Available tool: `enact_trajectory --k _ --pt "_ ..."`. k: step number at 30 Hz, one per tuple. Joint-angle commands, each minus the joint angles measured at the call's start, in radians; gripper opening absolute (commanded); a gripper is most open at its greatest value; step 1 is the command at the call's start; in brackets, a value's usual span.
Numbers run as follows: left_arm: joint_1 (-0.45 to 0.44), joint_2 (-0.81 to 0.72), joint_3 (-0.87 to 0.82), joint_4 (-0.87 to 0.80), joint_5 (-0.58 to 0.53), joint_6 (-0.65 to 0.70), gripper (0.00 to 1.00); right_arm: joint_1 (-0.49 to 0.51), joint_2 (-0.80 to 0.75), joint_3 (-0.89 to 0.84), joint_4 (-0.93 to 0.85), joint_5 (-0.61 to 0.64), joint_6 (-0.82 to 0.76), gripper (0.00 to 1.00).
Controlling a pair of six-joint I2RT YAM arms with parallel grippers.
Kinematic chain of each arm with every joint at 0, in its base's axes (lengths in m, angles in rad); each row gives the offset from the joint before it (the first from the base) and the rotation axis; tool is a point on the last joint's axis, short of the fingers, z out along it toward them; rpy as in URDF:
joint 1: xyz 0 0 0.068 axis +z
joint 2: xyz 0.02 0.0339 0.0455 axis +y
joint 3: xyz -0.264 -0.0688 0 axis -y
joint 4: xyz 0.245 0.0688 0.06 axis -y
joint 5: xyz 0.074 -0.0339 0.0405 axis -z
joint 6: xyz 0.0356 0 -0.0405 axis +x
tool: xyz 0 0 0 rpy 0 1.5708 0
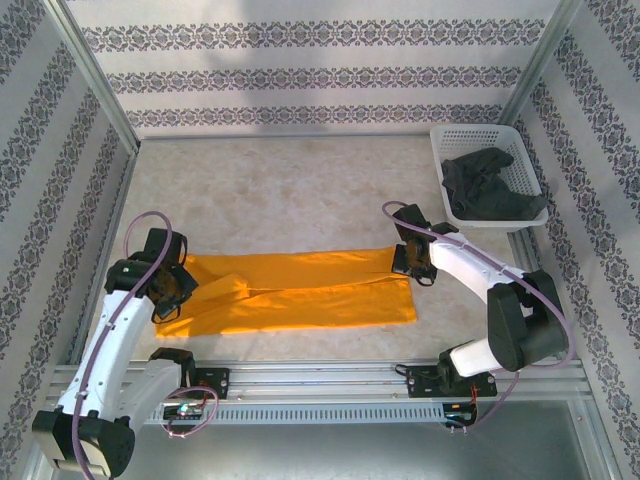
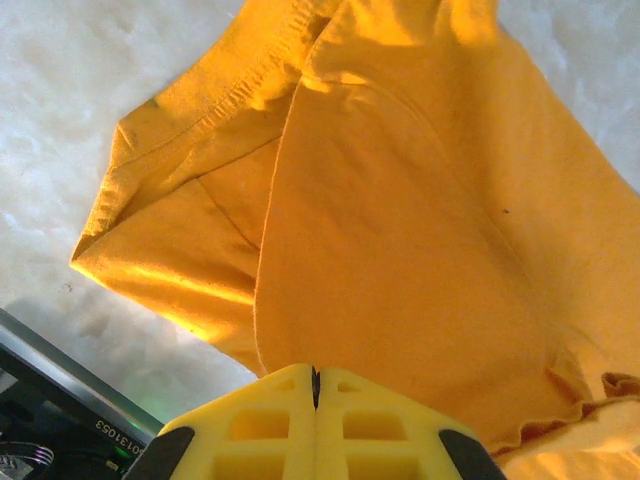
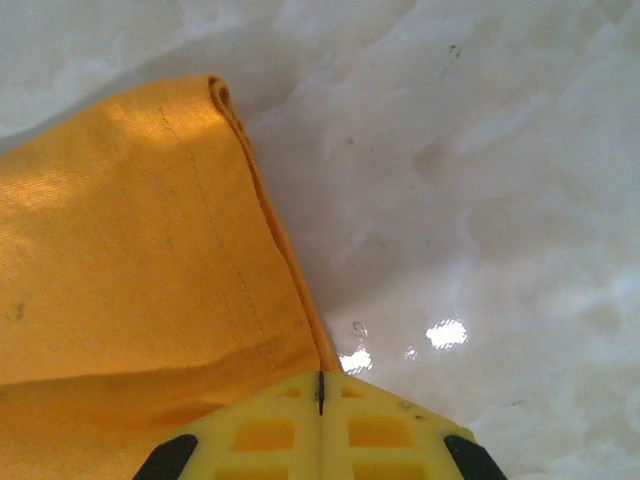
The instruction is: Fold and stack the t-shirts
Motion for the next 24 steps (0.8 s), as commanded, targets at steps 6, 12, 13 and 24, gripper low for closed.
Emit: enact_trajectory --k 6,12,13,24 --pt "-0.01 -0.017 -0.088 -0.006 0.019 -0.038 0.0 0.008 -0.011 -0.022 -0.029 0.036 0.03 0.04" --pt "-0.013 -0.01 -0.142 0.049 0.058 -0.062 0.0 0.006 -0.056 -0.029 -0.058 0.058 0.064 0.23" --pt "-0.014 -0.005 -0.145 0.053 0.059 -0.061 0.0 0.006 -0.069 -0.03 -0.059 0.059 0.069 0.23" --pt "-0.029 0.026 -0.18 0.091 0.088 -0.075 0.0 0.009 -0.075 0.007 -0.058 0.023 0.089 0.24"
